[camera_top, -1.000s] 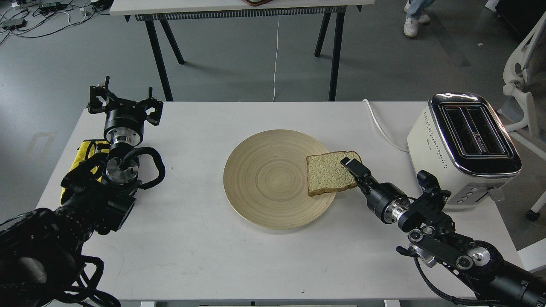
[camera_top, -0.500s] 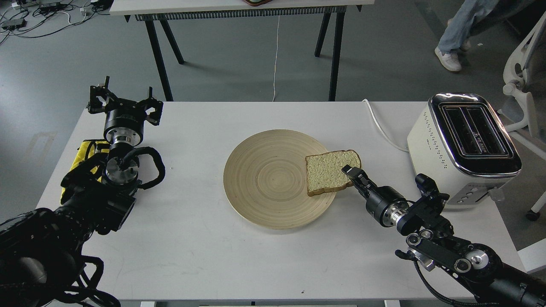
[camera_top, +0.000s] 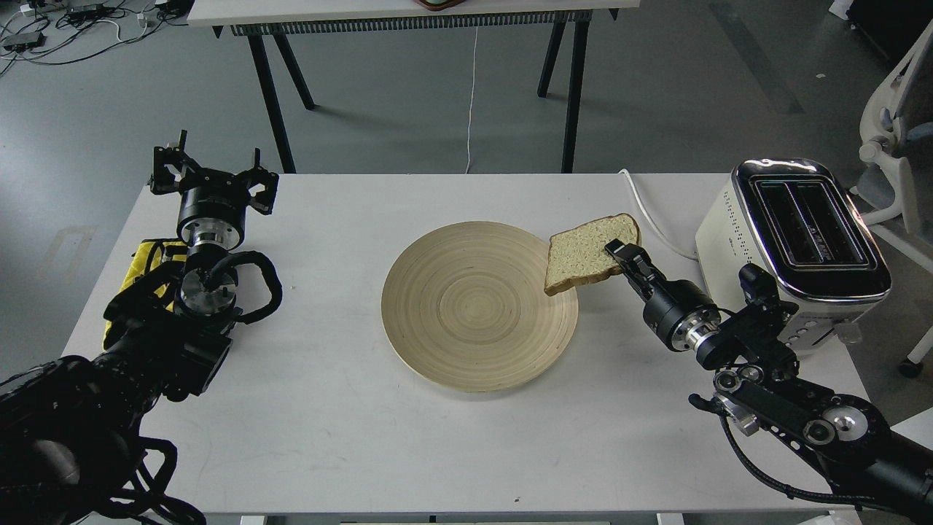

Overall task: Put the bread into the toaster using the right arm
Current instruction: 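Lift the bread slice off the plate and carry it above the toaster, then lower the bread slice into the toaster slot with the right gripper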

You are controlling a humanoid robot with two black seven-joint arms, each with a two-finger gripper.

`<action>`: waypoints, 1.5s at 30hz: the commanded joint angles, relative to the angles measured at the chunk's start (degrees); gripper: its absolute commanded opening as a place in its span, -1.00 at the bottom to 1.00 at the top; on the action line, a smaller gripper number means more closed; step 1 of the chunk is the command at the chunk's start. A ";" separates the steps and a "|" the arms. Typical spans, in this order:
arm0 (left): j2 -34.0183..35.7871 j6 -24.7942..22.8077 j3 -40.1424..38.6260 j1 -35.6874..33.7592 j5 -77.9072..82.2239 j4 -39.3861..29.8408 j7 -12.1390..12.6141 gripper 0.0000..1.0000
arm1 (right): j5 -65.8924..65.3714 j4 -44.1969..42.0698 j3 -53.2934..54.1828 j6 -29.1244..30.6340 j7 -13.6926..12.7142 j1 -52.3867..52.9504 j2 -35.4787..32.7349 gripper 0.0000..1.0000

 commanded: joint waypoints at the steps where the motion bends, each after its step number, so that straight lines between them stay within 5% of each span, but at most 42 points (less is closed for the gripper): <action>1: 0.01 0.00 0.00 0.00 0.00 0.00 0.05 1.00 | 0.28 3.44 3.65 -0.20 -0.08 1.07 -3.55 -1.00; 14: 0.01 0.00 0.00 0.00 0.00 0.00 0.05 1.00 | 3.35 17.33 6.74 0.76 0.80 3.54 -37.20 -0.99; 23: 0.01 0.00 0.00 0.00 0.00 0.00 0.04 1.00 | 2.65 17.16 2.70 6.73 5.36 3.45 -54.71 -0.99; 27: 0.01 0.00 0.00 0.00 0.00 0.00 -0.04 1.00 | 2.21 16.72 -1.86 7.36 7.91 3.45 -56.65 -0.99; 45: 0.01 0.00 0.00 0.00 0.00 0.00 0.05 1.00 | -3.93 10.84 -6.36 7.44 8.00 3.36 -52.26 -0.98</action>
